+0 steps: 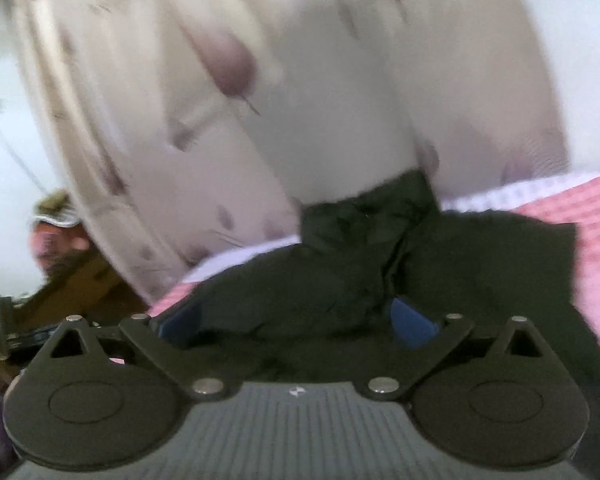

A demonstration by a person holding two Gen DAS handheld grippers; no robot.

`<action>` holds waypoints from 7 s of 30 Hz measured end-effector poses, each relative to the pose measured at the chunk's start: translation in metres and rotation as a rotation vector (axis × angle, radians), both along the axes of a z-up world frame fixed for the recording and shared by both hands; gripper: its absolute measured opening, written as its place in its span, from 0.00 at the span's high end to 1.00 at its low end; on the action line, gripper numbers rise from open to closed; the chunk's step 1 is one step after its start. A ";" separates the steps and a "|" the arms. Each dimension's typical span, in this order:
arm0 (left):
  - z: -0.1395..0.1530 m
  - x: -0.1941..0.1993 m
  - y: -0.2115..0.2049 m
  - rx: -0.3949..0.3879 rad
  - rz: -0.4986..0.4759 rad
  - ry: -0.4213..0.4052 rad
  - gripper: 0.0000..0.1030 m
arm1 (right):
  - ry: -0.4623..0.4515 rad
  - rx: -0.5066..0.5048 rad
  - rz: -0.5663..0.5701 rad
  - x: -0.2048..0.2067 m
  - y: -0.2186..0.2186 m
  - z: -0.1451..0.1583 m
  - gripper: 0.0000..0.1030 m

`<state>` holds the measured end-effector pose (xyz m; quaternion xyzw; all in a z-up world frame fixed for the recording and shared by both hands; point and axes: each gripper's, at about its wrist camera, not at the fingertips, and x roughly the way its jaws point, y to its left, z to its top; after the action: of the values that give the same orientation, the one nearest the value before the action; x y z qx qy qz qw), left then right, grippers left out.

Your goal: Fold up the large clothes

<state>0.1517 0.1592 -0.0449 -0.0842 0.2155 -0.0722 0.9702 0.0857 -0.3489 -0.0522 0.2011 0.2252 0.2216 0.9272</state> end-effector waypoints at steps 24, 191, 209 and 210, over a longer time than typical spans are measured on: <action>-0.101 -0.159 0.049 -0.105 -0.170 0.251 0.64 | 0.247 0.007 -0.210 -0.226 -0.047 -0.089 0.54; -0.073 0.211 -0.028 -0.254 0.025 0.099 0.50 | 0.177 -0.227 -0.181 0.190 -0.035 -0.097 0.74; -0.054 0.195 -0.021 -0.364 -0.014 0.107 0.27 | 0.086 -0.372 -0.205 0.172 -0.010 -0.072 0.27; -0.045 0.186 -0.014 -0.395 -0.023 0.096 0.22 | 0.035 -0.376 -0.209 0.161 -0.007 -0.061 0.27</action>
<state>0.3373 0.1452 -0.0901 -0.2736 0.2441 -0.1200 0.9226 0.2468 -0.3559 -0.1136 0.0507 0.2567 0.0748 0.9623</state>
